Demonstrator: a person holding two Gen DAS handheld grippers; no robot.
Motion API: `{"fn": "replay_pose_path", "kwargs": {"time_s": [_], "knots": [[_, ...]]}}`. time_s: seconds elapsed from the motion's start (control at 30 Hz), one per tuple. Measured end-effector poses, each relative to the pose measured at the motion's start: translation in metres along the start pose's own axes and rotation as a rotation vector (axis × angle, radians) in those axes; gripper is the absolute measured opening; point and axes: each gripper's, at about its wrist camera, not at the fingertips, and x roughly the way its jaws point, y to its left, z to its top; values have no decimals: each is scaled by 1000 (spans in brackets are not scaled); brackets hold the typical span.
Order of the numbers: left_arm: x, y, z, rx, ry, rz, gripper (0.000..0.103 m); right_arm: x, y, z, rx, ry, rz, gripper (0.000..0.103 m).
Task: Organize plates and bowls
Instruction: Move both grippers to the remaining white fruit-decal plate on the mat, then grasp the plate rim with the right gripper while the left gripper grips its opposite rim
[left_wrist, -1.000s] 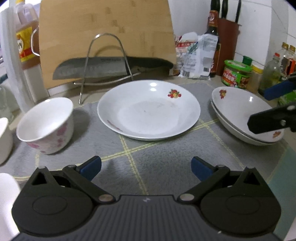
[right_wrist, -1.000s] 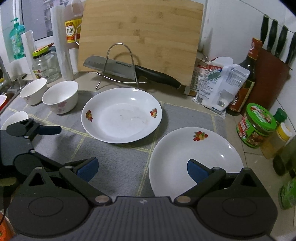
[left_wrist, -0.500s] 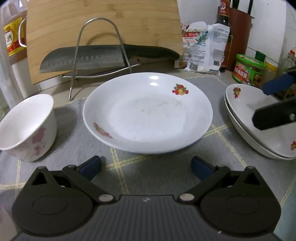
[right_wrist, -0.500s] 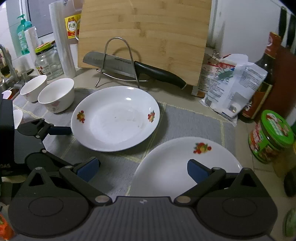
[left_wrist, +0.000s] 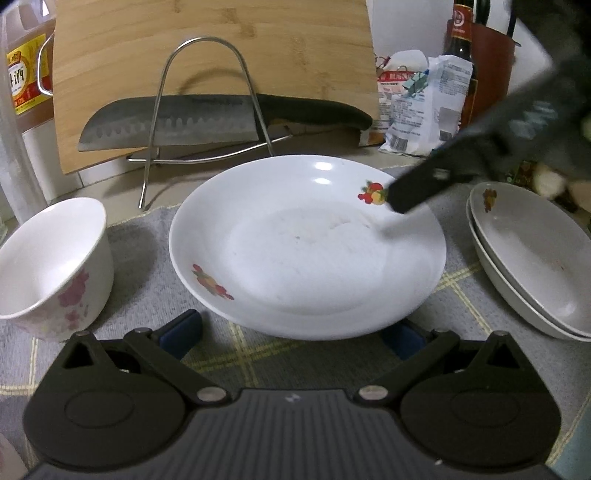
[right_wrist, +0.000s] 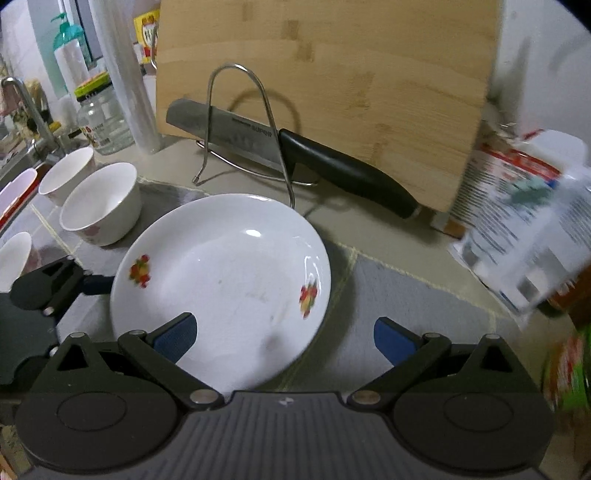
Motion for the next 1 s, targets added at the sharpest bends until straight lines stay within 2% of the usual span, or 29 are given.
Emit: {"fn": "replay_pose_path", "kwargs": {"time_s": [0.23,0.4,0.57,0.77,1.0], "knots": [[1,2,2,14,5,-14,103,45,-15,29,4,118,107,103],[1,2,1,12,0,-11,103,64,-11,36,-38,156,135,103],[1,1,1,11,0,-9,103,70,-6,41,-79,170,132,103],[1,1,2,13,4,-10,103,76,10,38,-202,175,73,103],[1,3,4,33,19,-26,103,77,9,39,-224,177,86,103]]}}
